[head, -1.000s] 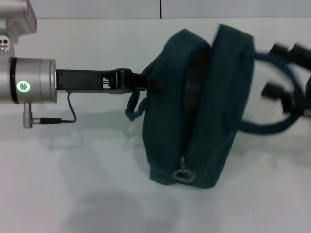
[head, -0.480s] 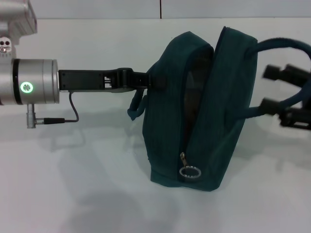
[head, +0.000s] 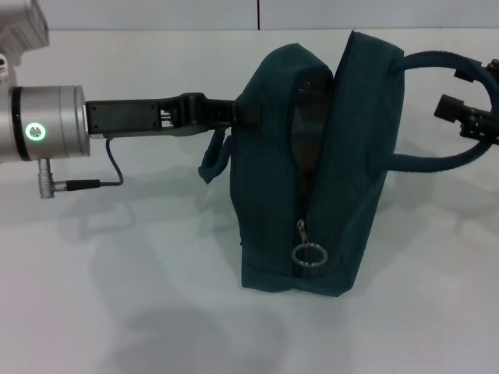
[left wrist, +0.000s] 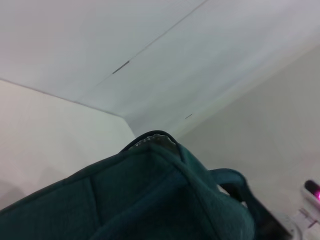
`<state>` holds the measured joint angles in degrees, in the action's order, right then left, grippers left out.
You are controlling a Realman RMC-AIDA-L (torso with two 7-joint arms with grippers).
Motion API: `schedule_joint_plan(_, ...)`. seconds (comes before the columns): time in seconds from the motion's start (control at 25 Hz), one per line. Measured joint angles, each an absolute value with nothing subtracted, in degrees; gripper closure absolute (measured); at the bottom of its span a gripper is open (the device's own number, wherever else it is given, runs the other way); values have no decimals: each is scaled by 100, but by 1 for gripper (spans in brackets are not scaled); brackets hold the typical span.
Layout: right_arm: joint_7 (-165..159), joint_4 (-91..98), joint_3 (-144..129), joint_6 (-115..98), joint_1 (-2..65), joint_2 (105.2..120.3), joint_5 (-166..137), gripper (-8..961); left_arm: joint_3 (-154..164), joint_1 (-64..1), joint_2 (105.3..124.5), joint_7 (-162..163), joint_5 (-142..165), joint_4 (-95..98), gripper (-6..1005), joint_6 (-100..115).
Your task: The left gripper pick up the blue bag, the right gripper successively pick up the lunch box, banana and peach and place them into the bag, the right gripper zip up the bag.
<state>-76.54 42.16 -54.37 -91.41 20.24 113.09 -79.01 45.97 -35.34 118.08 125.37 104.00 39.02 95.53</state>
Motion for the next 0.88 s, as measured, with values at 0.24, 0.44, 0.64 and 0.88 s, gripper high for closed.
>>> schedule_joint_plan(0.24,-7653,4216,-5221,-8283,1936,11311,-7960,110,4596,-3422,11839,12520,10214,3897,944,9548)
schedule_joint_plan(0.44,-7650,4422,-4269,-8921,1755,11436,-7937,115,4597,-3387,11862,12496,10191,3842,944,9545)
schedule_joint_plan(0.64,-7884,4319,-4347,-10916,1966,11447,-8056,121,4597,-3374,11923,12454,10098,3831,944,9544)
schedule_joint_plan(0.88,-7962,4226,-5666,-11843,2172,11464,-8475,128,4597,-3371,11928,12422,10092,3768,944,9541)
